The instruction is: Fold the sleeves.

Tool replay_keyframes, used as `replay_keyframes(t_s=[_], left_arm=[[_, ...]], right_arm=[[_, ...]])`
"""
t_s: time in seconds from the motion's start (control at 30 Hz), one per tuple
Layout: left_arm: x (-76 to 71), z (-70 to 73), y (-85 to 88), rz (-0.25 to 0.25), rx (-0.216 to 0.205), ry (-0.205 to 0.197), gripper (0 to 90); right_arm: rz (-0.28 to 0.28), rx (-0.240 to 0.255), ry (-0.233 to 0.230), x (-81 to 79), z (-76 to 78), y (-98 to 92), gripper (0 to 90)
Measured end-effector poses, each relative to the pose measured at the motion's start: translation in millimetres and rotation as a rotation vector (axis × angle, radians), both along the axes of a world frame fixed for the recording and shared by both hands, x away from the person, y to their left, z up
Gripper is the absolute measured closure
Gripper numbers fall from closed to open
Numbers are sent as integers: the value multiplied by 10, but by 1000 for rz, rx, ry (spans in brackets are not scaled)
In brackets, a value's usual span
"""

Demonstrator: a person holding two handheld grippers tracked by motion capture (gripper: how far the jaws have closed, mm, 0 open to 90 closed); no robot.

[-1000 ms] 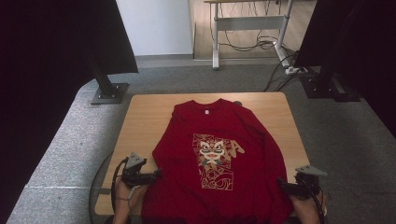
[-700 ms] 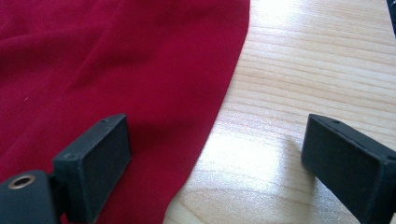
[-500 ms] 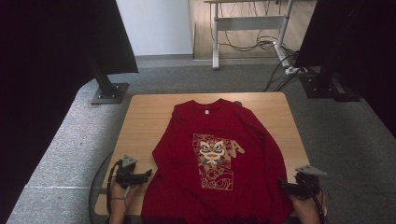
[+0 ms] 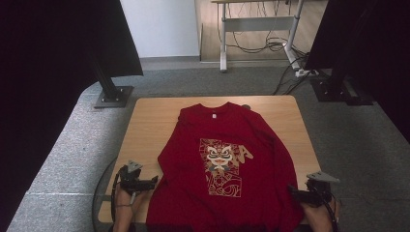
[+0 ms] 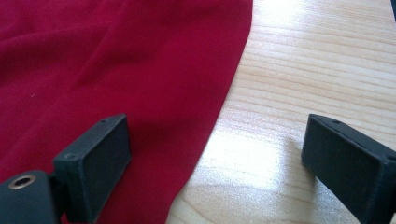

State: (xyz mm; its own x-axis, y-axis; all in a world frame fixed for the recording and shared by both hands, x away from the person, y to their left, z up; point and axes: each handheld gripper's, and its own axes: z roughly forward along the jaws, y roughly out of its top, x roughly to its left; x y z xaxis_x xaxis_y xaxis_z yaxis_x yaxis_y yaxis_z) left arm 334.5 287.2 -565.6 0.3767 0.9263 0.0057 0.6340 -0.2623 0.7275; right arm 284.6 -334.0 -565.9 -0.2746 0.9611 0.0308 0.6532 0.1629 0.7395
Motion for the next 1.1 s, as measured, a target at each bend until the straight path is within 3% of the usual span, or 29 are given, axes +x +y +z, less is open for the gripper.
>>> replay_keyframes(t_s=[0.3, 0.5, 0.73, 1.03, 1.07, 1.1], left_arm=[[7, -3, -4, 7, 2, 8, 7], [7, -3, -4, 9, 2, 8, 7], [7, -3, -5, 10, 2, 8, 7], [7, -3, -5, 11, 2, 8, 7], [6, -3, -5, 11, 2, 8, 7], [6, -3, -5, 11, 2, 8, 7]], right_arm=[[9, 5, -18, -40, 58, 22, 86], [43, 3, -46, -46, 180, 109, 109], [78, 18, -71, 53, 271, 228, 145], [48, 7, -22, 239, 157, 192, 244], [57, 5, -6, 253, 122, 198, 303], [57, 5, -6, 253, 122, 198, 303]])
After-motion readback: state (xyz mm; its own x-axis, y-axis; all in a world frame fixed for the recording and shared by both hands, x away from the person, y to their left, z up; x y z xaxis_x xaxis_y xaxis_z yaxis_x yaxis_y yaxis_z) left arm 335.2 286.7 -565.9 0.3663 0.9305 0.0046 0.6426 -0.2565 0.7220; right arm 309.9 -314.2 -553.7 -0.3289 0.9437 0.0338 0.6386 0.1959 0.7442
